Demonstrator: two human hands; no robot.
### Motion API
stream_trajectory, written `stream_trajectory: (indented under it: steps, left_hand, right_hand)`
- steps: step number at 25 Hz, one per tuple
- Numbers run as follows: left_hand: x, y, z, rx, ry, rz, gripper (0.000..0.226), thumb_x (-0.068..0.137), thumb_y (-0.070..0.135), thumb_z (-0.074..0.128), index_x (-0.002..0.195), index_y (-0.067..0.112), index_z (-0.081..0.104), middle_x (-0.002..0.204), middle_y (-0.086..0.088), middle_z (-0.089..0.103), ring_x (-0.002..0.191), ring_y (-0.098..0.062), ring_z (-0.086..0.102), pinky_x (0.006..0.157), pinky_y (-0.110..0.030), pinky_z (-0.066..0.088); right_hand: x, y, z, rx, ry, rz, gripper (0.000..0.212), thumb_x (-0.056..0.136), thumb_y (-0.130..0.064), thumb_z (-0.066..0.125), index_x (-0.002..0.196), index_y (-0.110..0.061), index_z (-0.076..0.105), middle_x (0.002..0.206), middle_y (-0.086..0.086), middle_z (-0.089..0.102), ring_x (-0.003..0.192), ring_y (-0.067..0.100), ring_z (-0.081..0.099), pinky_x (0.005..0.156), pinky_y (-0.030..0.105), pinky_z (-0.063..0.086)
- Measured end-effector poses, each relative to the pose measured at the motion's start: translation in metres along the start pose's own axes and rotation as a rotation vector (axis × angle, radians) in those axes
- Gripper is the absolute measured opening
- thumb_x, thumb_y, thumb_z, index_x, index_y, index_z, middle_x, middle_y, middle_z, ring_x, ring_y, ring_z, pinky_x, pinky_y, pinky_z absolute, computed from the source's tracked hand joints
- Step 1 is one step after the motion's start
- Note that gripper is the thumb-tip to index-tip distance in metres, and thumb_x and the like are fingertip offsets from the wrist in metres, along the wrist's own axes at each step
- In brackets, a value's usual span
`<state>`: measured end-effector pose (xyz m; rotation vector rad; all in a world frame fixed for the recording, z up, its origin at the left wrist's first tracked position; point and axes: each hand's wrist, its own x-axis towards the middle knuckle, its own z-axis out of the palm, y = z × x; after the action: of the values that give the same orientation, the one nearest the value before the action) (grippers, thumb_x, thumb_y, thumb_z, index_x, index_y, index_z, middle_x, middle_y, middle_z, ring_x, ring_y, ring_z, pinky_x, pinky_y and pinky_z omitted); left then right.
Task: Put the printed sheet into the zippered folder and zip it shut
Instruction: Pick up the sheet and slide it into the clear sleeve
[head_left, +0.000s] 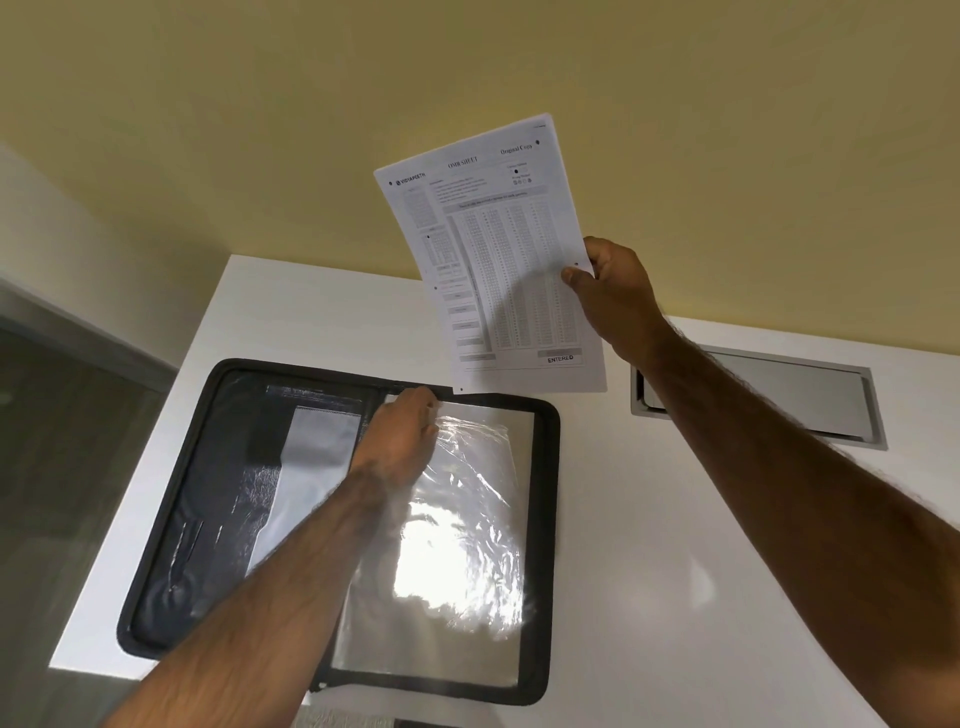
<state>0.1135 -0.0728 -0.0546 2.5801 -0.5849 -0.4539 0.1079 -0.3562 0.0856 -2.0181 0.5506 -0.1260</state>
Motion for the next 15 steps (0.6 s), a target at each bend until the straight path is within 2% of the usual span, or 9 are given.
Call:
stream_trajectory:
  steps: [3,5,8,12,15]
  left_hand:
    - [-0.002,0.009,-0.007,0.115,0.031,-0.034,0.016,0.089,0.015,0.055,0.076,0.019,0.063,0.077,0.001,0.063,0.076,-0.026,0.063,0.071,-0.038,0.051]
    - [-0.008,0.014,-0.013,0.153,0.065,-0.067,0.017,0.088,0.010,0.057,0.074,0.018,0.063,0.074,0.002,0.063,0.074,-0.024,0.059,0.069,-0.035,0.048]
    - [-0.018,0.020,-0.015,0.135,0.081,-0.120,0.016,0.096,0.016,0.048,0.082,0.017,0.055,0.075,0.000,0.061,0.073,-0.025,0.056,0.068,-0.037,0.050]
    - [-0.017,0.021,-0.012,-0.059,-0.071,-0.057,0.021,0.104,0.035,0.035,0.096,0.019,0.046,0.077,0.001,0.062,0.070,-0.019,0.063,0.069,-0.038,0.055]
    - [-0.015,0.022,-0.014,-0.090,-0.090,-0.054,0.020,0.105,0.031,0.033,0.099,0.016,0.044,0.076,-0.003,0.062,0.069,-0.023,0.062,0.064,-0.034,0.049]
  right_hand:
    - [0.000,-0.008,0.002,0.024,-0.018,-0.016,0.024,0.098,-0.017,0.052,0.118,-0.014,0.067,0.109,0.004,0.070,0.097,0.023,0.069,0.083,0.039,0.058]
    - [0.000,-0.013,0.005,0.038,-0.036,-0.034,0.025,0.098,-0.015,0.052,0.118,-0.013,0.067,0.110,0.004,0.070,0.097,0.023,0.068,0.081,0.037,0.057]
    - [0.001,-0.018,0.009,0.050,-0.062,-0.052,0.024,0.098,-0.013,0.051,0.117,-0.013,0.067,0.111,0.005,0.070,0.096,0.023,0.067,0.077,0.033,0.055]
    - [0.002,-0.019,0.011,0.041,-0.072,-0.076,0.023,0.097,-0.012,0.051,0.112,-0.014,0.067,0.110,0.006,0.070,0.095,0.022,0.067,0.076,0.033,0.054]
    - [0.005,-0.021,0.014,-0.005,-0.073,-0.073,0.025,0.096,-0.011,0.051,0.114,-0.013,0.069,0.111,0.004,0.070,0.093,0.021,0.065,0.075,0.032,0.052]
